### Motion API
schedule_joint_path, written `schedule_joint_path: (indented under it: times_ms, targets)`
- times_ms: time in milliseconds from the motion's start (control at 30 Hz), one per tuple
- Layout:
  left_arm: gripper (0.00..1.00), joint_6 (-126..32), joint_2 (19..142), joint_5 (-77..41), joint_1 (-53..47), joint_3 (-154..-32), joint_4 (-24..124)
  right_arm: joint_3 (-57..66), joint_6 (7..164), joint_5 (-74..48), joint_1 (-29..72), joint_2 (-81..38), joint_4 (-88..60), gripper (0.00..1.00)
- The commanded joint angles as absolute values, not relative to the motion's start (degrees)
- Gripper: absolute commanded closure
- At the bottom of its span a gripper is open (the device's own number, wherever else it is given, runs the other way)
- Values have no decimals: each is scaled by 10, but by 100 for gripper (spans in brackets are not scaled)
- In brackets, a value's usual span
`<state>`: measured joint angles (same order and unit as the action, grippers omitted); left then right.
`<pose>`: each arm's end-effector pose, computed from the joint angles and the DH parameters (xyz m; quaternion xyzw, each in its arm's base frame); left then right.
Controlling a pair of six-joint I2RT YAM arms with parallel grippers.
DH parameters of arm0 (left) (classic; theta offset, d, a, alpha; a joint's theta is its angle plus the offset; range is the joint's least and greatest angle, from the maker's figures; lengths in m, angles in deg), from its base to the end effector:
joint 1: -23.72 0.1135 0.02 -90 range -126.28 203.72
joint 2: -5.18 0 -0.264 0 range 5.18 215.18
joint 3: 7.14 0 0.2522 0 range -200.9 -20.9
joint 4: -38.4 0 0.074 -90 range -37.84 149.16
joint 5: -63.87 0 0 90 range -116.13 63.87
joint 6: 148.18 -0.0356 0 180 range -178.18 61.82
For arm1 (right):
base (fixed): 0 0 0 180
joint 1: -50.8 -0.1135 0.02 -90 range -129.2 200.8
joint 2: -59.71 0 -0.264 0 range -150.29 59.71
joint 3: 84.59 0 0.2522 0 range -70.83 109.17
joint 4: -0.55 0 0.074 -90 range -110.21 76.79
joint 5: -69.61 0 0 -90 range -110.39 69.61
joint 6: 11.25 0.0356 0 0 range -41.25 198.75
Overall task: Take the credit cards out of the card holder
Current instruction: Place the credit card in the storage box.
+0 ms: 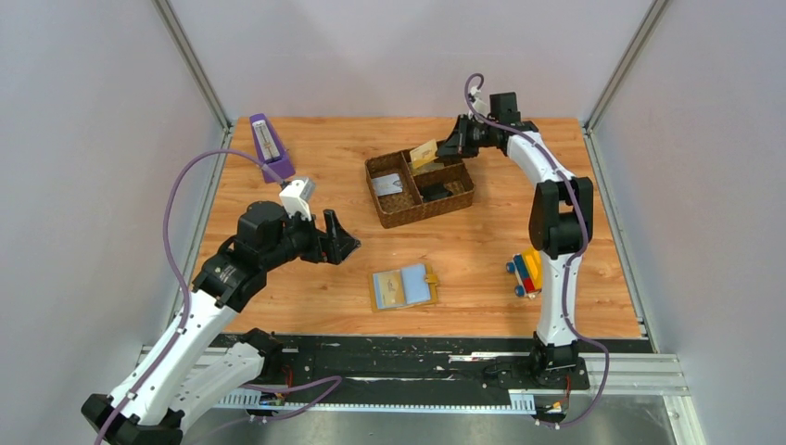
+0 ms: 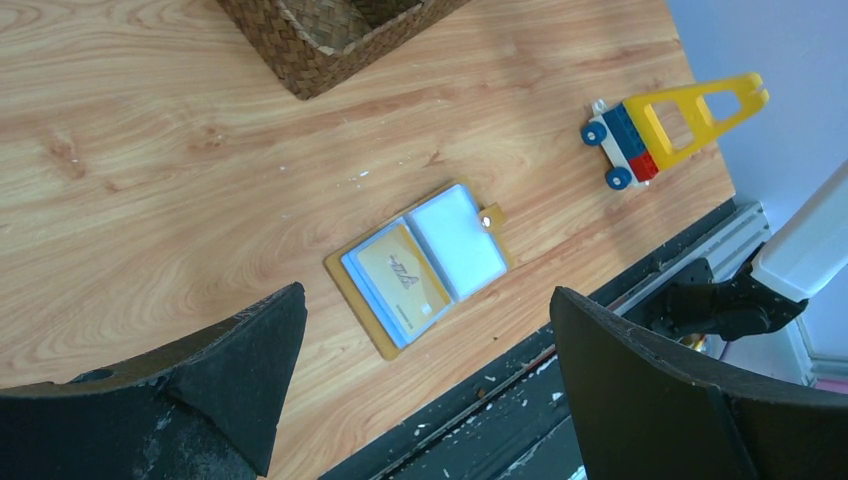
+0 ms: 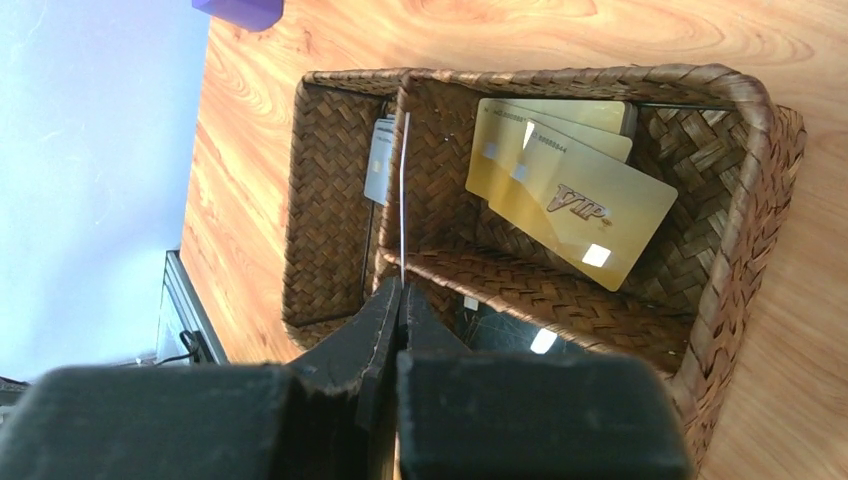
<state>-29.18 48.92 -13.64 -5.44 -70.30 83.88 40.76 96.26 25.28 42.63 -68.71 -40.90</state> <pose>0.1402 -0.0870 0.3321 0.0588 0.8432 -0.3365 0.4151 0.4976 0.0972 0.2375 -0.0803 0.8594 0.4281 0.2678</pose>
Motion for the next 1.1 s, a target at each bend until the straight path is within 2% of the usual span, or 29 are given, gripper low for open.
schedule_joint_path:
  times_ms: [0,800,1067]
  targets:
    - [0,-310,493,-147,-53,-700,827,451,940,283,431,-717,-434,100]
    - [0,-313,536,-164,-53,-694,796,536,952,313,432,-821,-447,100]
    - [0,-316,546,-172,-53,-702,786,539,952,305,432,-834,-450,96]
